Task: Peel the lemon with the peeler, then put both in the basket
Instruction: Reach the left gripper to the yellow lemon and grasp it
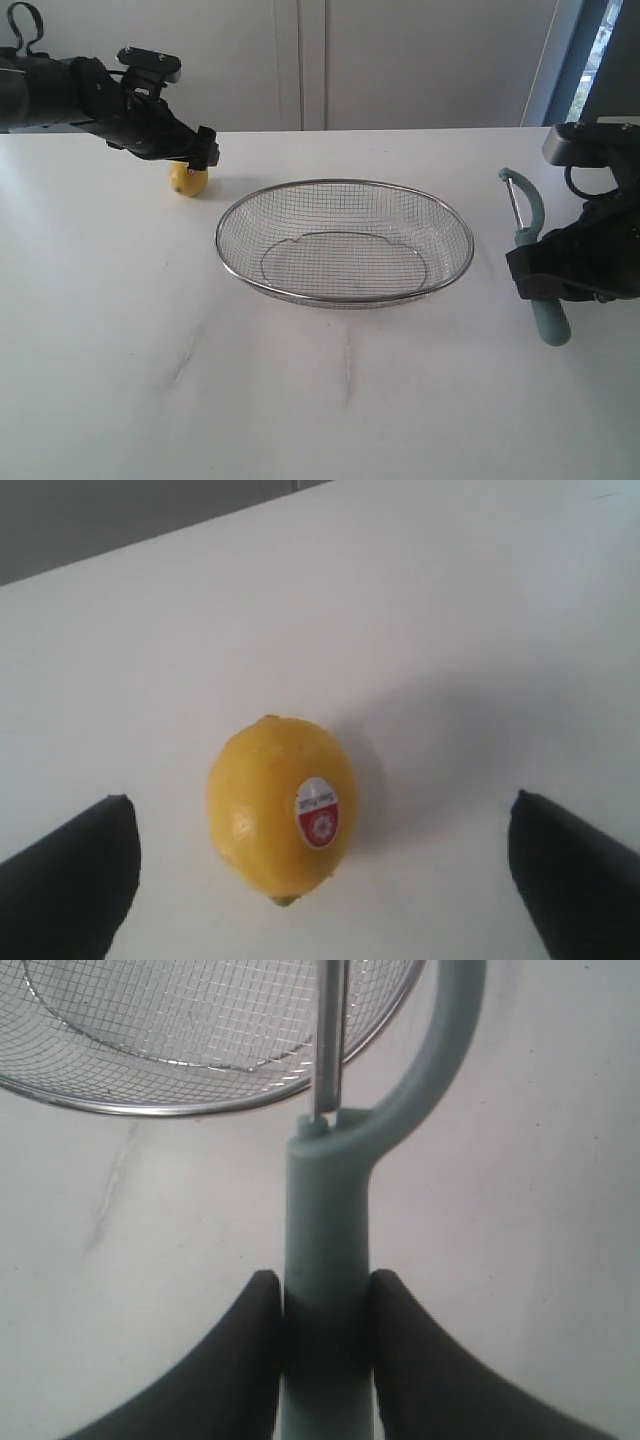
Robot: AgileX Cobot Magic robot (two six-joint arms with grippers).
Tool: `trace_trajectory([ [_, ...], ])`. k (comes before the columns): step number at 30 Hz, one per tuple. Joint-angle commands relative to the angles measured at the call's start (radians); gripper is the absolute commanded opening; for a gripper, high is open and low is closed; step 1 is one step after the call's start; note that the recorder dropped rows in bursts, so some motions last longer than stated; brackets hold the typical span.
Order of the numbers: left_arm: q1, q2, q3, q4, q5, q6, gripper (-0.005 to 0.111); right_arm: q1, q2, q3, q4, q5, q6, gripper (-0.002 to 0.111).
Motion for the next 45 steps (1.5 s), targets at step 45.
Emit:
trace_trajectory([
  [45, -0.015, 0.134, -0.011, -0.004, -0.11, -0.001, 0.105, -0.001, -0.009, -0.006, 0.002, -0.027, -0.011, 0.0],
])
